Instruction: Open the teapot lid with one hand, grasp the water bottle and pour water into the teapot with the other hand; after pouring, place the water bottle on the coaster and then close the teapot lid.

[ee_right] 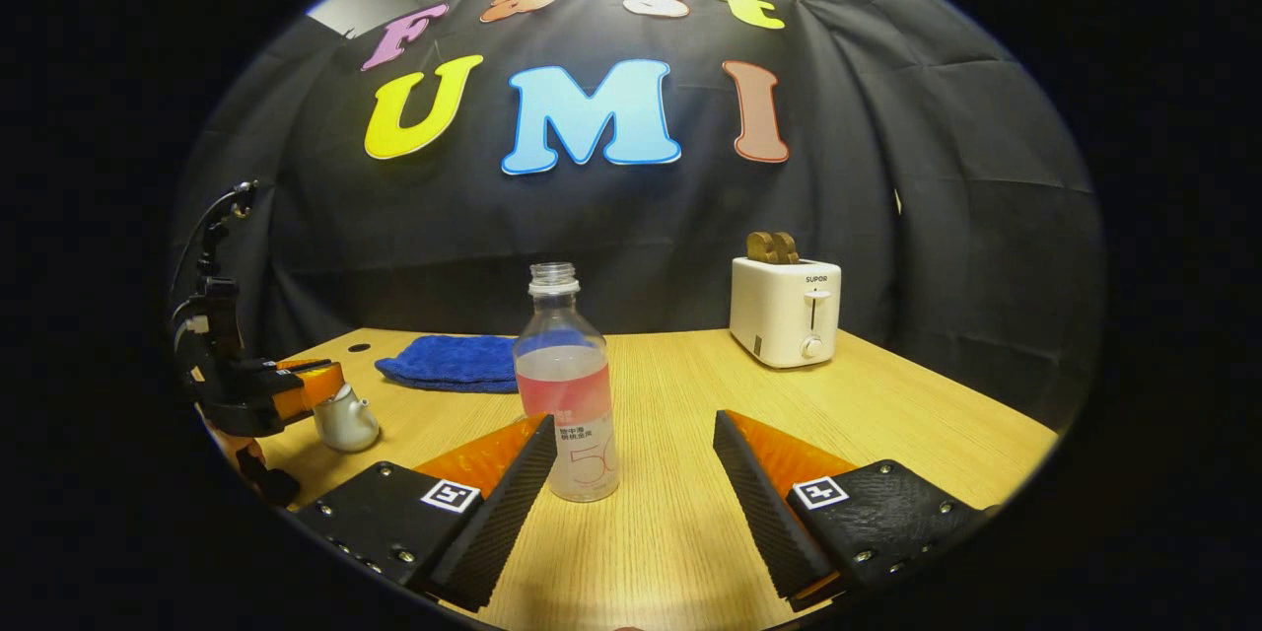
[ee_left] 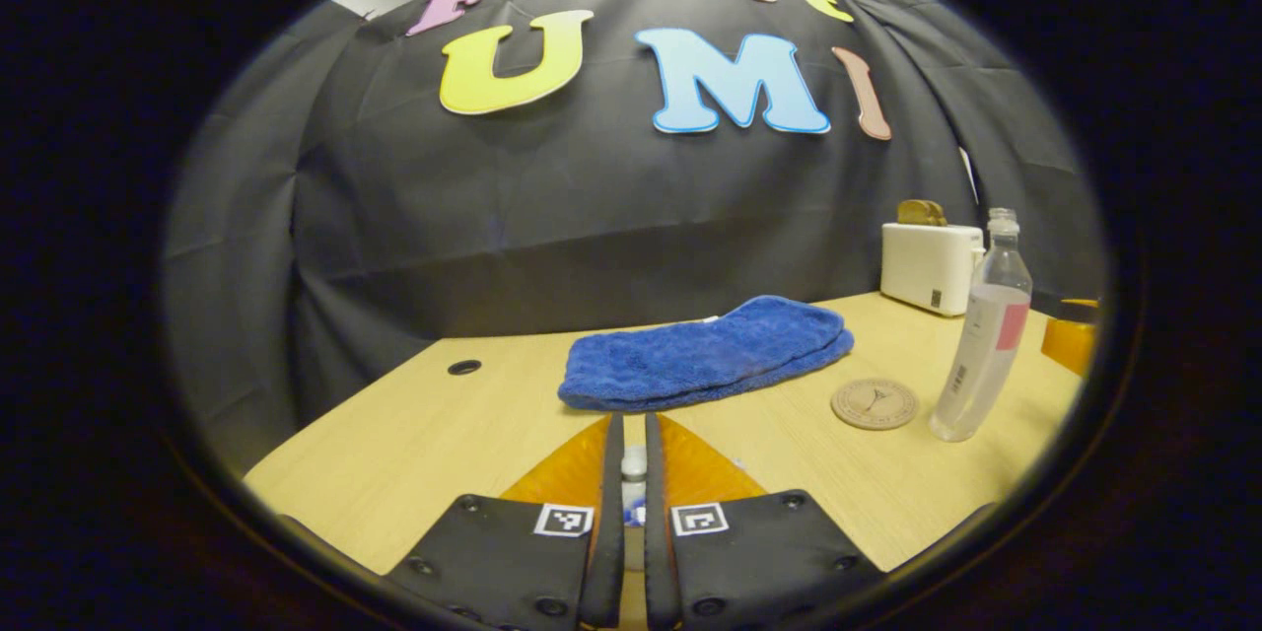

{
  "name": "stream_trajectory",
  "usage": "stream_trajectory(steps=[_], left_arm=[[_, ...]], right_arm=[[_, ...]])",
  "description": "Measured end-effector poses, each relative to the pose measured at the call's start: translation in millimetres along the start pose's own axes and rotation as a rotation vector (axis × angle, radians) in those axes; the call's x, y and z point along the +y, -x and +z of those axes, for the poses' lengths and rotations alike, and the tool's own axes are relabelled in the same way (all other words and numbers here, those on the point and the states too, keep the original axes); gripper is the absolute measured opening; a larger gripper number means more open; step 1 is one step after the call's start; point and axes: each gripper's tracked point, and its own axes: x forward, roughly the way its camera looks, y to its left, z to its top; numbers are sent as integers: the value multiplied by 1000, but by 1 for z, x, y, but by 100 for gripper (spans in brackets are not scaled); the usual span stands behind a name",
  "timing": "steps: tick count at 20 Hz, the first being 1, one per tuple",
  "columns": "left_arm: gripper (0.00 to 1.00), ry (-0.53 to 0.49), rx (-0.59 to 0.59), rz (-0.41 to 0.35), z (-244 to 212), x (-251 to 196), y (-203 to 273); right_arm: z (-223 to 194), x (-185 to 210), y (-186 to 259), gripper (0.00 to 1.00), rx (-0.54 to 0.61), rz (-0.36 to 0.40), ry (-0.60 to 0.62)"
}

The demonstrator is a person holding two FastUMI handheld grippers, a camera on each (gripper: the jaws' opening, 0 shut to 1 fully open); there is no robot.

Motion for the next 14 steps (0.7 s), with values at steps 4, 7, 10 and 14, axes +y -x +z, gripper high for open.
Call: stream_trajectory(steps=[4, 7, 10, 14], left_arm=[[16, 41, -17, -19, 6, 3, 1], [15, 42, -25, -22, 10, 4, 4], [16, 48, -45, -27, 19, 3, 7], [15, 49, -68, -33, 30, 4, 13]], right_arm=[[-1, 4, -3, 99, 3, 7, 5], [2, 9, -6, 99, 3, 12, 35], [5, 10, -9, 99, -2, 7, 62], [5, 16, -20, 99, 22, 26, 69]])
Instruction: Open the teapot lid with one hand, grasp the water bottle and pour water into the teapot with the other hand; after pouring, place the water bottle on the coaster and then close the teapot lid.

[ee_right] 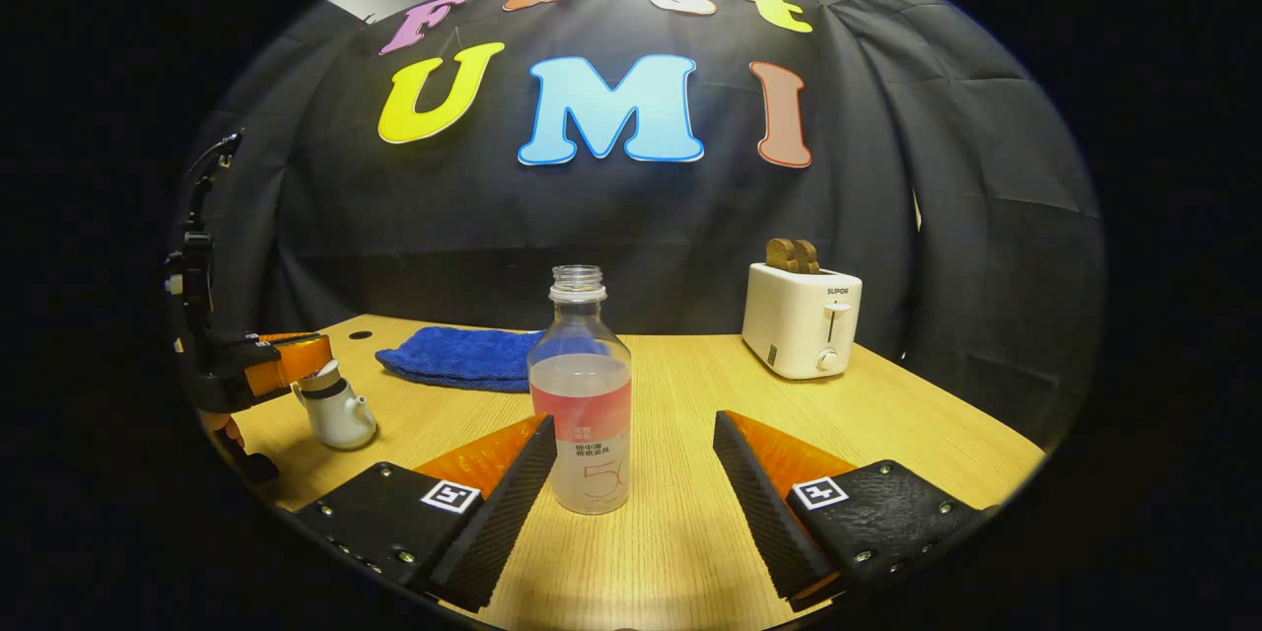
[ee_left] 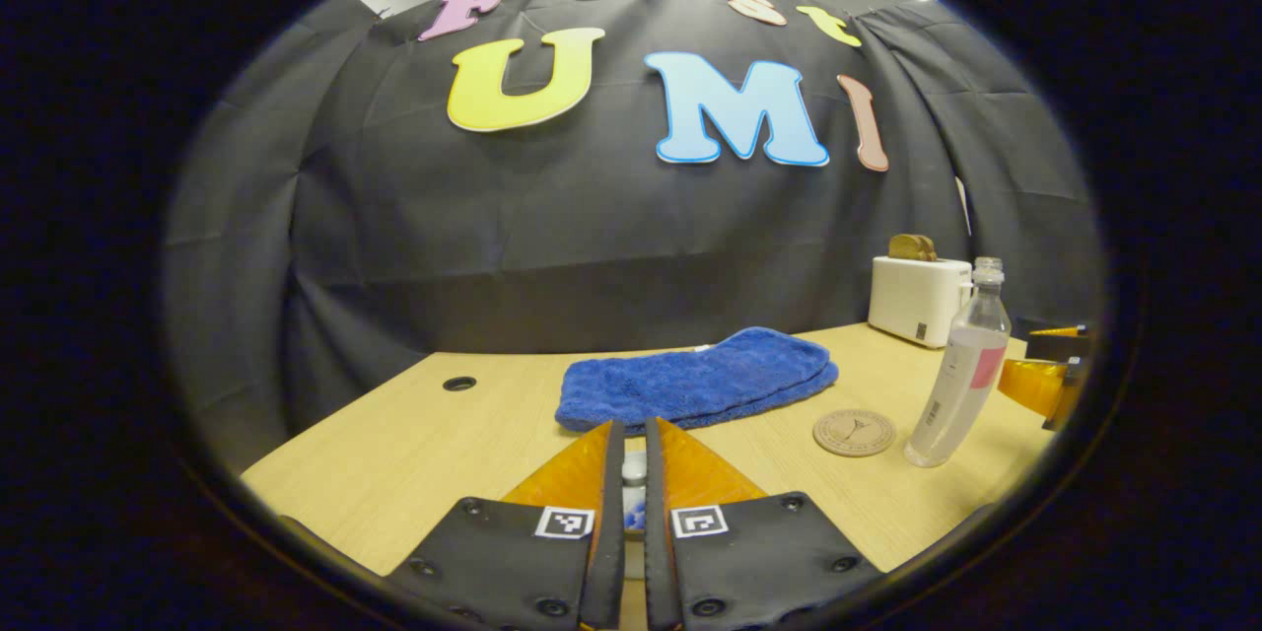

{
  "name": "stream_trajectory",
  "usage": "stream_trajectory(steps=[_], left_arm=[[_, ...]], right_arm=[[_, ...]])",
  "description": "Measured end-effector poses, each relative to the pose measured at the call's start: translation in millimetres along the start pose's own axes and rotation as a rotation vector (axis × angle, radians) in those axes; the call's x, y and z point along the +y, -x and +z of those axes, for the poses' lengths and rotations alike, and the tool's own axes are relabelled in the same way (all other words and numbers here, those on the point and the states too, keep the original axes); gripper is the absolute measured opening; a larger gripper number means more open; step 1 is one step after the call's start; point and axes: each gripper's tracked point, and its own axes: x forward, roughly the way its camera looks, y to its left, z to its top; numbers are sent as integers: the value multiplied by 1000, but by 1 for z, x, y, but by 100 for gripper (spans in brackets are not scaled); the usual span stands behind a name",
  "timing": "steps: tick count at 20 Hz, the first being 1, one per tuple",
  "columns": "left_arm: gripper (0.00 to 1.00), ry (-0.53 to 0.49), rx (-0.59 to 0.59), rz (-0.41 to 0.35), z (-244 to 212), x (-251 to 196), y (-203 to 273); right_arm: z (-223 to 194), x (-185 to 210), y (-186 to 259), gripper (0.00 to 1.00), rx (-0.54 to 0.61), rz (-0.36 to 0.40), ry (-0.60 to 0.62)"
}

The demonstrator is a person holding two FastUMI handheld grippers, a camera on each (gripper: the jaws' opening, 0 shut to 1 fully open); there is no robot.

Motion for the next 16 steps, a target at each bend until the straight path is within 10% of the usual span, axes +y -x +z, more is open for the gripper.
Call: stream_trajectory(steps=[11, 16], left_arm=[[14, 43, 36, 56, -14, 46, 24], [14, 76, 62, 80, -27, 66, 38]], right_arm=[[-30, 22, -30, 99, 124, 64, 11], [-40, 28, -45, 82, 155, 80, 13]])
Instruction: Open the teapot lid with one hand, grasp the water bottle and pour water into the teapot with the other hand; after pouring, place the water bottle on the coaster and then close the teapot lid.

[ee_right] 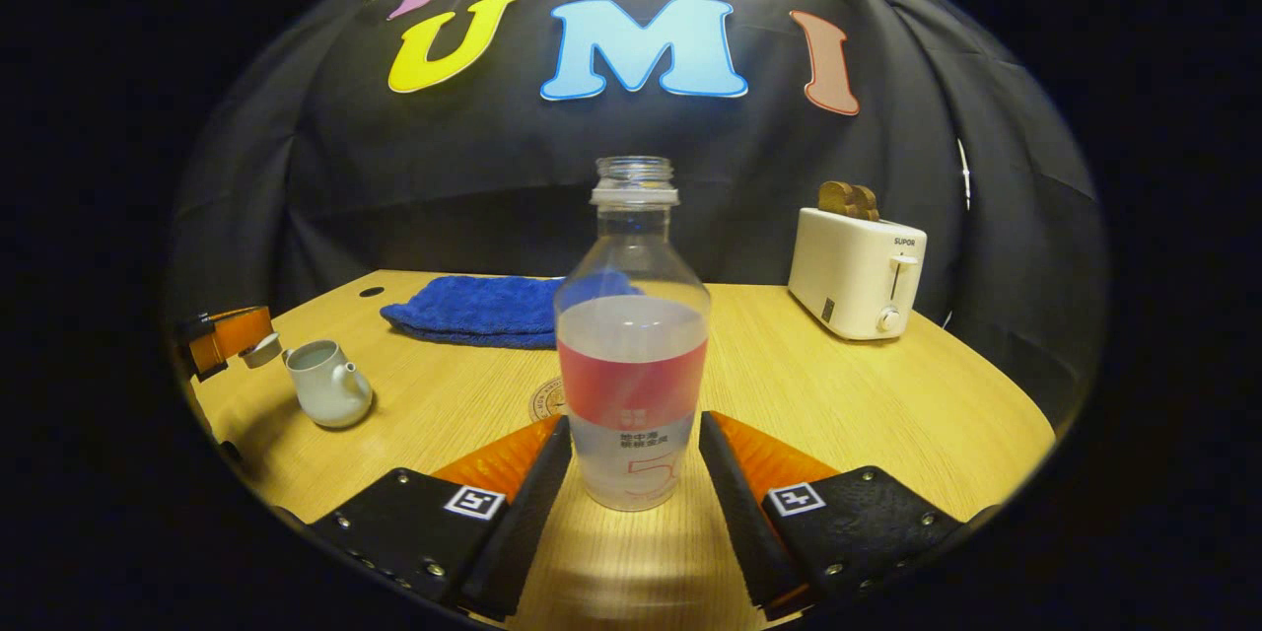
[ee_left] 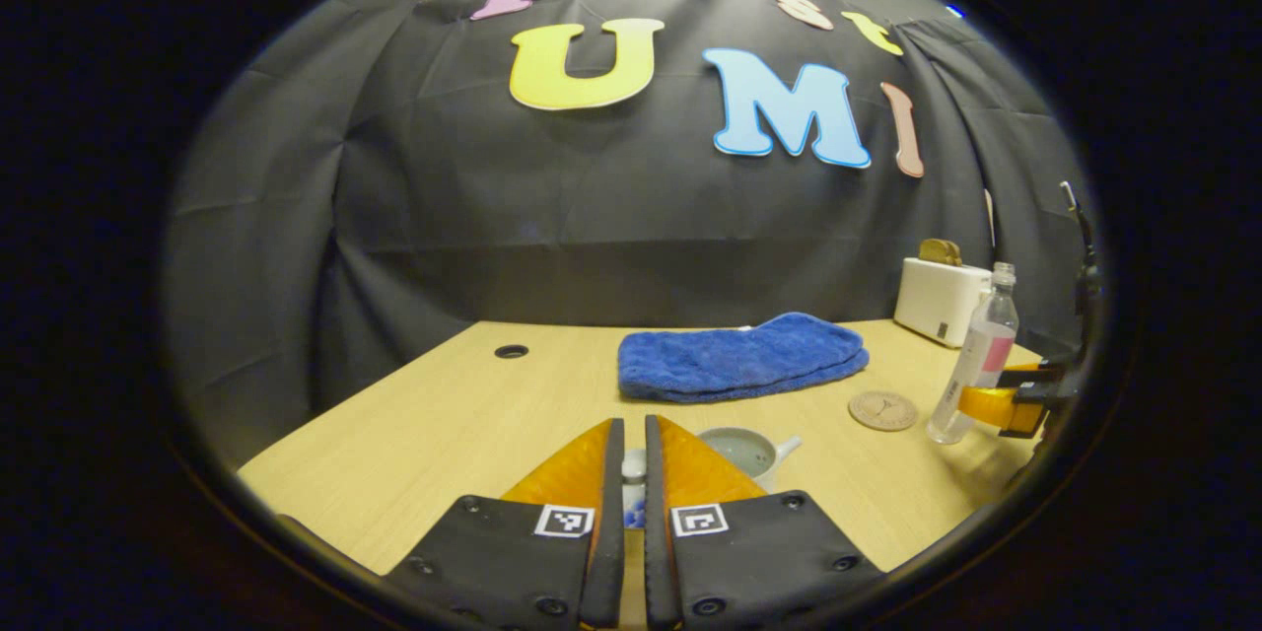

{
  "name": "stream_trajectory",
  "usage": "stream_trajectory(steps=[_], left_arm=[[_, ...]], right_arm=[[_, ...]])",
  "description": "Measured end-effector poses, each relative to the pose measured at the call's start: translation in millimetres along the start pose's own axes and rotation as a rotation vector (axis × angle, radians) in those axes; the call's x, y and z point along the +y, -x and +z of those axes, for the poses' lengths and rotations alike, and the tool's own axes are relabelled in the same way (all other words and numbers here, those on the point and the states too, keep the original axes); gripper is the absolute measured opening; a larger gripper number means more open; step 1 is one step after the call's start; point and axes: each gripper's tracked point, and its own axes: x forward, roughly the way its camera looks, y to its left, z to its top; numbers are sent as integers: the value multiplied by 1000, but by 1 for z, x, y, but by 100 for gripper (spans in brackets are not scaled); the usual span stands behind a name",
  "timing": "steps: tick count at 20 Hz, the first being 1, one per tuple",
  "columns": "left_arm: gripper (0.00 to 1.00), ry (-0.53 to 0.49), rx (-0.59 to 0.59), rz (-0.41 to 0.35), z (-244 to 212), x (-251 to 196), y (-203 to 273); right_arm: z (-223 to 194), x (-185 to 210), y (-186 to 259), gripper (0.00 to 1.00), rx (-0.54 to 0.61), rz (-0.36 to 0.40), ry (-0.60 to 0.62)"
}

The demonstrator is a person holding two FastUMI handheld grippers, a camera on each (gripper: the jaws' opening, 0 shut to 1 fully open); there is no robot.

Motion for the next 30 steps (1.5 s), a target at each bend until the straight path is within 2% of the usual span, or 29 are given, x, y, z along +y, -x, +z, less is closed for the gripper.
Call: stream_trajectory(steps=[1, 5, 7, 10, 13, 15, 21, 25, 30], left_arm=[[14, 2, 3, 6, -2, 5, 1], [14, 15, 12, 13, -10, 14, 4], [15, 19, 13, 13, -11, 16, 5], [15, 21, 10, 12, -10, 18, 6], [14, 23, 10, 11, -11, 20, 8], [14, 28, 10, 12, -12, 22, 8], [14, 27, 8, 26, -13, 35, 14], [14, 45, 12, 29, -13, 42, 16], [15, 57, 24, 31, -19, 46, 15]], right_arm=[[0, 2, 4, 77, -1, 0, 12], [2, 7, 4, 75, -16, 7, 48], [5, 8, 6, 75, -33, -14, 104], [19, 14, 9, 75, -72, -46, 233], [35, 31, 8, 75, -106, -39, 345], [39, 45, 5, 75, -109, -27, 407], [46, 62, -12, 75, -97, -55, 637], [60, 66, -22, 75, -108, -112, 868], [72, 89, -31, 74, -161, -112, 1094]])
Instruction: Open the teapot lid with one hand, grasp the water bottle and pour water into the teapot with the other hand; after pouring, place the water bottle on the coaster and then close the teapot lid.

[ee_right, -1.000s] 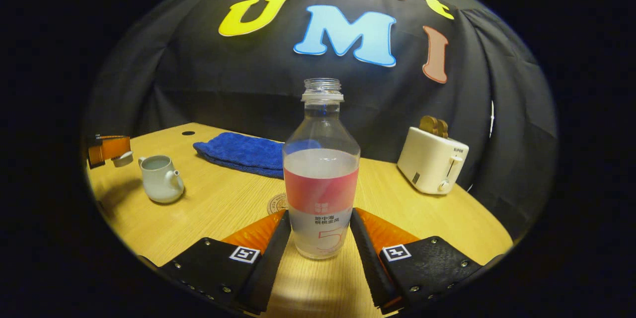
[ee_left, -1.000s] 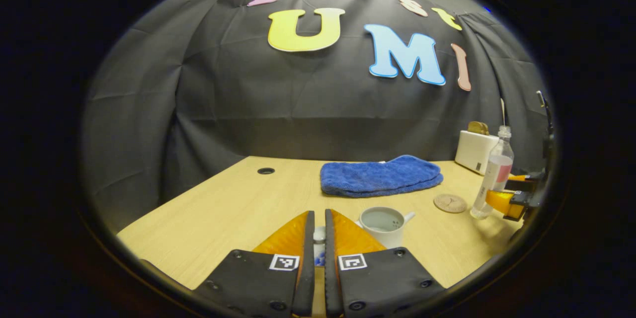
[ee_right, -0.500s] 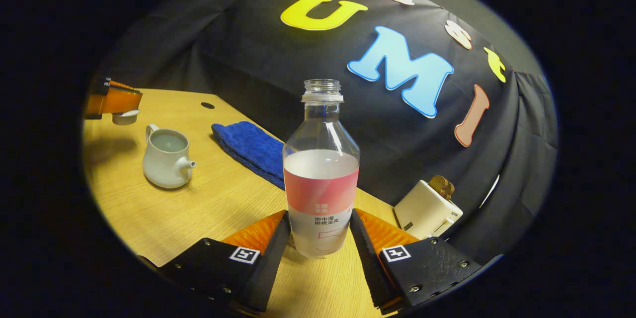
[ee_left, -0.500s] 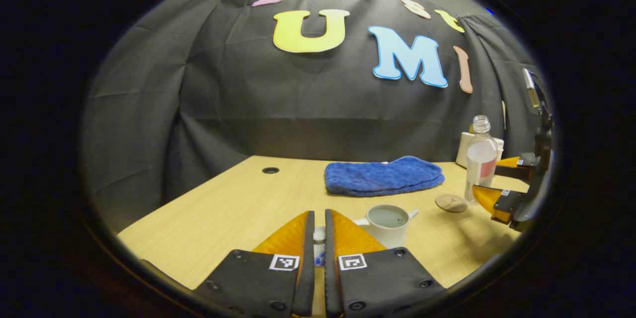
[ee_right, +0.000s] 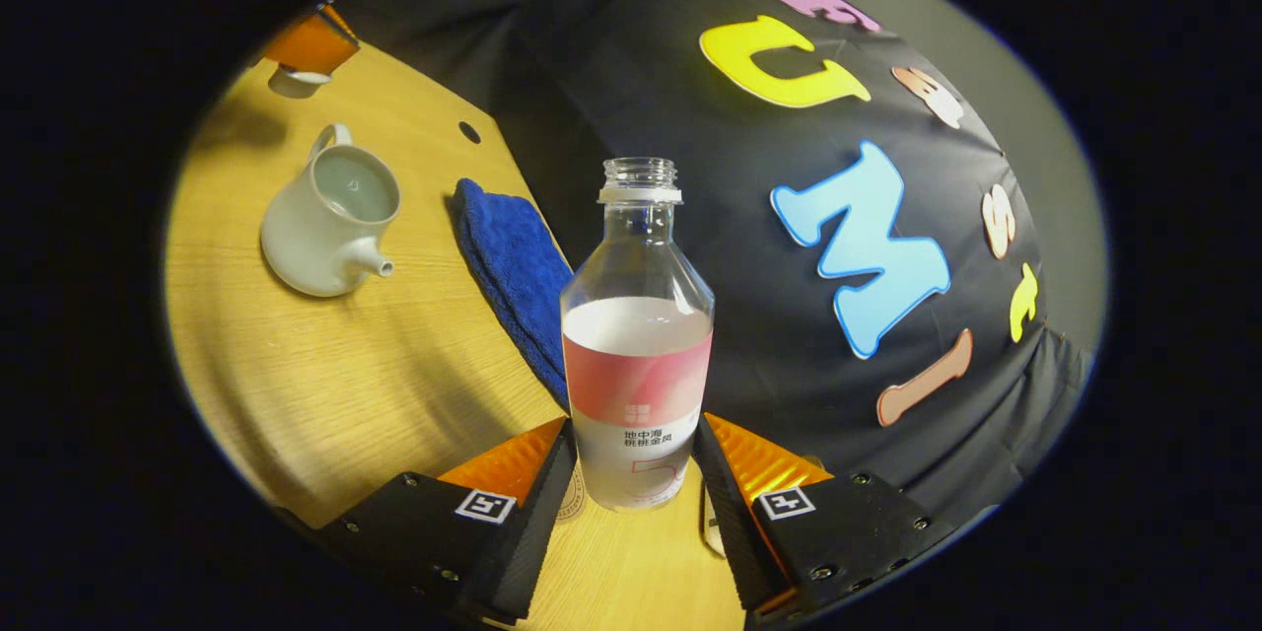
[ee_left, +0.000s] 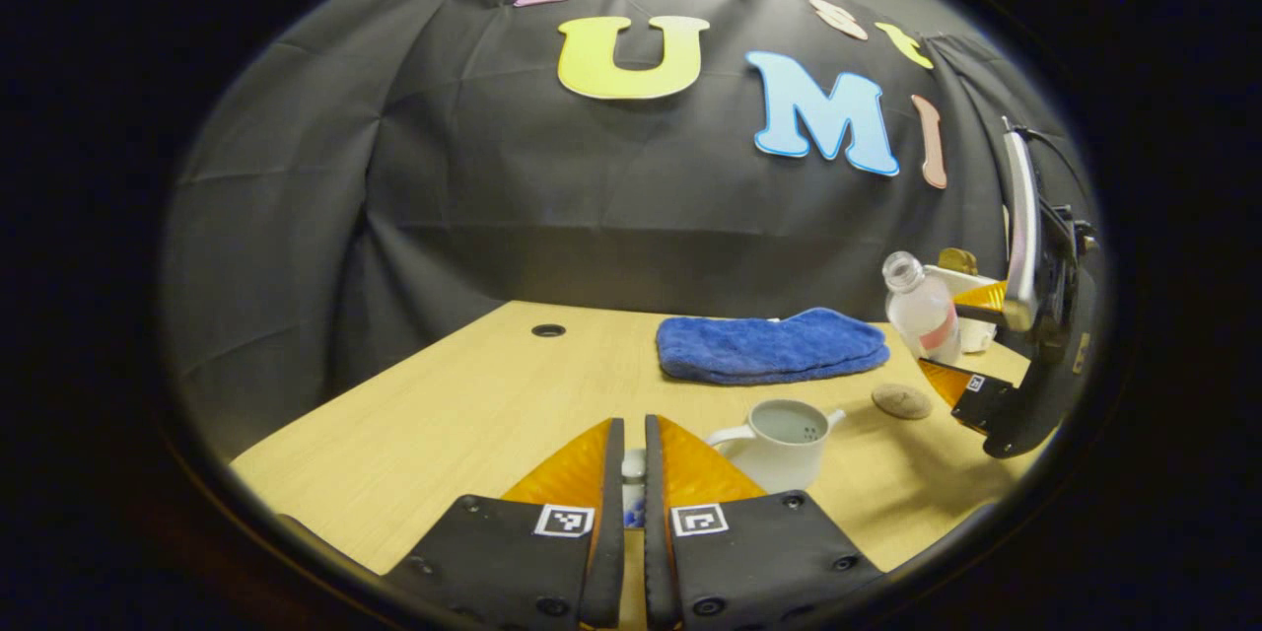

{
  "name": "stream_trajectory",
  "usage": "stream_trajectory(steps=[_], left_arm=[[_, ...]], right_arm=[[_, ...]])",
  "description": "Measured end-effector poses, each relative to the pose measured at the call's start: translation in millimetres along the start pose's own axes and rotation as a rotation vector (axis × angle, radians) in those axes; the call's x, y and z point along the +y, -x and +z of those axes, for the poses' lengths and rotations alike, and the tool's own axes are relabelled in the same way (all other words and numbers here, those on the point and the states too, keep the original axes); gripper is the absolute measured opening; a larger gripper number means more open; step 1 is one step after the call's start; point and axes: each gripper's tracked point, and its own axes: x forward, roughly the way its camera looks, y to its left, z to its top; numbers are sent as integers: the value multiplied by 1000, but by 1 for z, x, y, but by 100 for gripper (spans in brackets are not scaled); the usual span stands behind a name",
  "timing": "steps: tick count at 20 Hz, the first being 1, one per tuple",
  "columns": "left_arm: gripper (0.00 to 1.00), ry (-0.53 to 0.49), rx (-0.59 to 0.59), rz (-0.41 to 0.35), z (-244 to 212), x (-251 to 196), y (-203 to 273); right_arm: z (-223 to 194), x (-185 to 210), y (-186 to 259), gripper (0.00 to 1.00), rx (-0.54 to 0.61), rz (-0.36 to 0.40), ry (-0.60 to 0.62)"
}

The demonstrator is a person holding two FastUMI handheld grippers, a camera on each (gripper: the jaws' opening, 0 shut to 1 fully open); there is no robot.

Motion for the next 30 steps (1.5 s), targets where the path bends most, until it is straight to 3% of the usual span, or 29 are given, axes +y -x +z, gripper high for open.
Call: stream_trajectory(steps=[8, 11, 19, 30], left_arm=[[15, -5, -1, 10, 3, 8, 5], [15, -1, 1, 14, 1, 11, 5], [15, 3, 14, 21, -4, 15, 6], [15, -8, 24, 20, -9, 14, 4]], right_arm=[[29, 15, -2, 74, -100, -9, 309], [33, 19, 1, 71, -118, -9, 396], [46, 13, -2, 74, -178, -58, 624], [56, 6, -8, 71, -216, -102, 774]])
